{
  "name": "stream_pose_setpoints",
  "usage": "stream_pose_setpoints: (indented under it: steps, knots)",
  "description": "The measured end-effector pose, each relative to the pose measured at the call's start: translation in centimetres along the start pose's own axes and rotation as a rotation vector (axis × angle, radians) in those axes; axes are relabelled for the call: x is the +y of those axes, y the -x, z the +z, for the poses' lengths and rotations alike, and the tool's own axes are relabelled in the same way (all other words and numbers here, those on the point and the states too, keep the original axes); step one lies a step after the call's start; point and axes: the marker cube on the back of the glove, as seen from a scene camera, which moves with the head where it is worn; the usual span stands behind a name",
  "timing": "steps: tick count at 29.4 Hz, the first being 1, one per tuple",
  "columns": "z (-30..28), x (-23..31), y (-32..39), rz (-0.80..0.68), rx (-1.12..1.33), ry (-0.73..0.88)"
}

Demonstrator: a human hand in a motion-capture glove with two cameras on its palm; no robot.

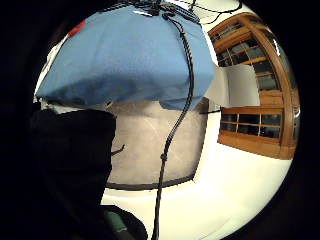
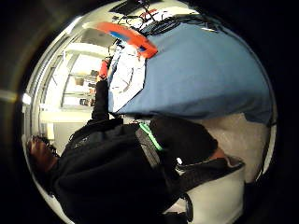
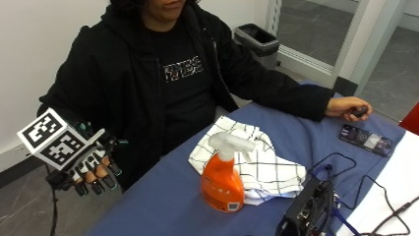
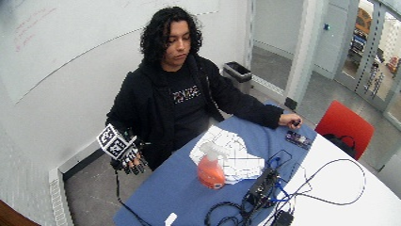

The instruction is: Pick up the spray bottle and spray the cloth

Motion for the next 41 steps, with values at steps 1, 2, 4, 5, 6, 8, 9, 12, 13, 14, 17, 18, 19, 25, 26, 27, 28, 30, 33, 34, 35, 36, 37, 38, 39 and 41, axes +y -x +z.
stream_pose_setpoints:
  steps: [1,2,4,5,6,8,9,12,13,14,17,18,19,25,26,27,28,30,33,34,35,36,37,38,39,41]
  knots:
    - [0.0,0.0,0.0,-0.001,0.002,0.0]
    - [0.0,0.0,0.0,-0.002,0.005,0.0]
    - [-0.1,0.0,0.0,-0.005,0.011,-0.002]
    - [-0.2,-0.1,0.1,-0.007,0.014,-0.004]
    - [-0.2,-0.1,0.1,-0.009,0.016,-0.006]
    - [-0.3,-0.3,0.2,-0.012,0.017,-0.011]
    - [-0.4,-0.4,0.3,-0.015,0.018,-0.013]
    - [-0.7,-1.1,0.6,-0.03,0.023,-0.019]
    - [-0.8,-1.6,0.7,-0.038,0.026,-0.021]
    - [-0.9,-2.2,0.9,-0.049,0.029,-0.021]
    - [-1.4,-4.4,1.6,-0.097,0.03,-0.008]
    - [-1.5,-5.3,1.9,-0.117,0.028,-0.002]
    - [-1.7,-6.2,2.2,-0.138,0.026,0.004]
    - [-2.7,-11.6,4.8,-0.259,-0.012,0.002]
    - [-2.9,-12.5,5.3,-0.277,-0.032,-0.002]
    - [-3.1,-13.4,5.8,-0.295,-0.057,-0.007]
    - [-3.3,-14.4,6.4,-0.311,-0.089,-0.015]
    - [-3.8,-16.4,7.5,-0.338,-0.164,-0.036]
    - [-4.3,-19.0,8.8,-0.36,-0.273,-0.065]
    - [-4.5,-19.7,9.2,-0.364,-0.313,-0.07]
    - [-4.7,-20.6,9.6,-0.367,-0.36,-0.074]
    - [-4.8,-21.4,10.0,-0.37,-0.413,-0.077]
    - [-4.9,-22.2,10.3,-0.373,-0.473,-0.08]
    - [-5.0,-22.9,10.7,-0.376,-0.534,-0.085]
    - [-5.1,-23.7,11.0,-0.379,-0.592,-0.091]
    - [-5.2,-24.8,11.5,-0.384,-0.682,-0.103]
